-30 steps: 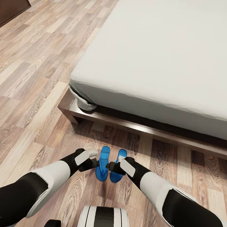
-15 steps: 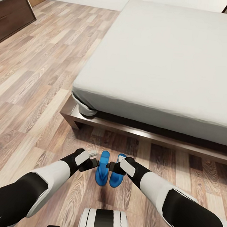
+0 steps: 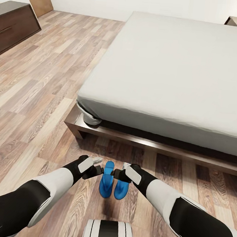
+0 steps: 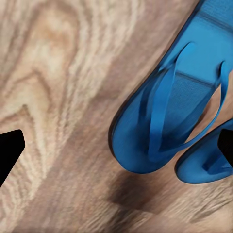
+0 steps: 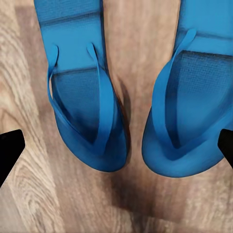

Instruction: In the bedroom, move the book from the bed onto either nightstand, and place the two sandals side by side next to the bed.

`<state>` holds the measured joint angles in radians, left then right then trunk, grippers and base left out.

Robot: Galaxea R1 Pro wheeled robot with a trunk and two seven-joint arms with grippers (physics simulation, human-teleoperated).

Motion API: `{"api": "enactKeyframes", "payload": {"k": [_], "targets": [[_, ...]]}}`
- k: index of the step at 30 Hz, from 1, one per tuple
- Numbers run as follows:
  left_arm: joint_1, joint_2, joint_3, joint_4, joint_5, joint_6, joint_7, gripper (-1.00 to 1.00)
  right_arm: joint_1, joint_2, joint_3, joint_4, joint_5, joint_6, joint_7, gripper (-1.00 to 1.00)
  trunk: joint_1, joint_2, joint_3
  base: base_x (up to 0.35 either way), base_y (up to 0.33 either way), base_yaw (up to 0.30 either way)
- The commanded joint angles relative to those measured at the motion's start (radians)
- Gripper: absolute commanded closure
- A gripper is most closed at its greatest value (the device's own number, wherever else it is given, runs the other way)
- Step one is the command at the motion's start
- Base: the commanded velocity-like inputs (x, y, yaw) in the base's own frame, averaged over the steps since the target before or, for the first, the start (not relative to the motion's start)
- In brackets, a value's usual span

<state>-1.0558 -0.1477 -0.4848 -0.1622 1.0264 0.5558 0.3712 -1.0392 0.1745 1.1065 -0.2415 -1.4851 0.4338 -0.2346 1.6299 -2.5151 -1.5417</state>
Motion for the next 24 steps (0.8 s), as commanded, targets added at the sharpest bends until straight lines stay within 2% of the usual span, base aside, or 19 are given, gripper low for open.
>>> {"api": "enactKeyframes", "payload": {"k": [1,3,10,24], "targets": [[0.000,0.000,-0.007,-0.002,0.011,0.003,0.008,-1.00,-0.001,0.000,0.005,-0.001,-0.007,0.002,-0.006,-1.00,0.000,0.000,-0.001,0.000,0.000,0.000],[0.000,0.000,-0.007,-0.002,0.011,0.003,0.008,-1.00,-0.001,0.000,0.006,-0.001,-0.006,0.002,-0.007,-1.00,0.000,0.000,-0.001,0.000,0.000,0.000],[0.000,0.000,-0.007,-0.002,0.011,0.003,0.008,-1.00,-0.001,0.000,0.007,0.000,-0.006,0.003,-0.008,-1.00,-0.003,0.001,0.026,0.000,0.000,0.000],[0.000,0.001,-0.006,0.013,0.011,0.002,0.008,-1.00,-0.001,0.000,0.009,0.020,-0.006,0.008,-0.011,-1.00,-0.003,0.001,0.026,0.000,0.000,0.000]]}}
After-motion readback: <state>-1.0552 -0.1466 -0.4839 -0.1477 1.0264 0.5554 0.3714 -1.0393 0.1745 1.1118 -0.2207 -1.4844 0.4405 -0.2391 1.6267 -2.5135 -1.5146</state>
